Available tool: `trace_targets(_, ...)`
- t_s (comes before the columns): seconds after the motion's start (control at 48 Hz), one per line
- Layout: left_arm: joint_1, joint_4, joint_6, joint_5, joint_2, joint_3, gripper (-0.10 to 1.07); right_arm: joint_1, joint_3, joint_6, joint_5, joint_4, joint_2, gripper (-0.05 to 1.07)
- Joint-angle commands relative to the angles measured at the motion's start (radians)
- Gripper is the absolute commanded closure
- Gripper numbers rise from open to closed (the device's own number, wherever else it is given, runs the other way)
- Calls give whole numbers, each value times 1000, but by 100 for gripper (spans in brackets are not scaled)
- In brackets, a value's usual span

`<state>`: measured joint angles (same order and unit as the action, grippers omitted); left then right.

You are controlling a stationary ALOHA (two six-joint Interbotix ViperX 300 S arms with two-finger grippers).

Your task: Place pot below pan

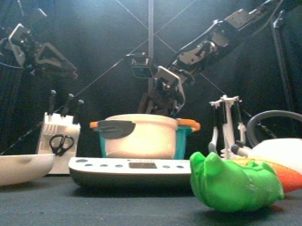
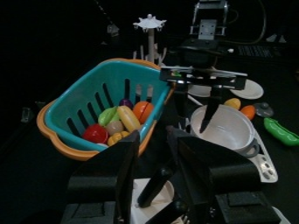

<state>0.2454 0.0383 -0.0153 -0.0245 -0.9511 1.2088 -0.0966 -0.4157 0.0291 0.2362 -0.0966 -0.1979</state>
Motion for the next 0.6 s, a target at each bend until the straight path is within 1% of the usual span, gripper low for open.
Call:
trace_targets(0.0, 3, 2, 2, -2, 3, -15, 24, 0, 32, -3, 9, -3, 20, 48)
trace_targets(0.104, 2, 2, 2, 0, 2, -15, 24, 0, 54, -3, 25, 2, 28, 56)
trace_targets(0.208, 2, 2, 2, -2, 3, -15, 24, 2, 72, -3, 40, 3, 32, 61)
trace_targets(0.396, 2, 2, 2, 2, 3, -15, 24, 3, 112, -3, 74, 3, 35, 61)
trace_targets(0.583, 2, 2, 2, 8, 3, -15, 24, 28, 140, -5, 98, 2, 55, 61)
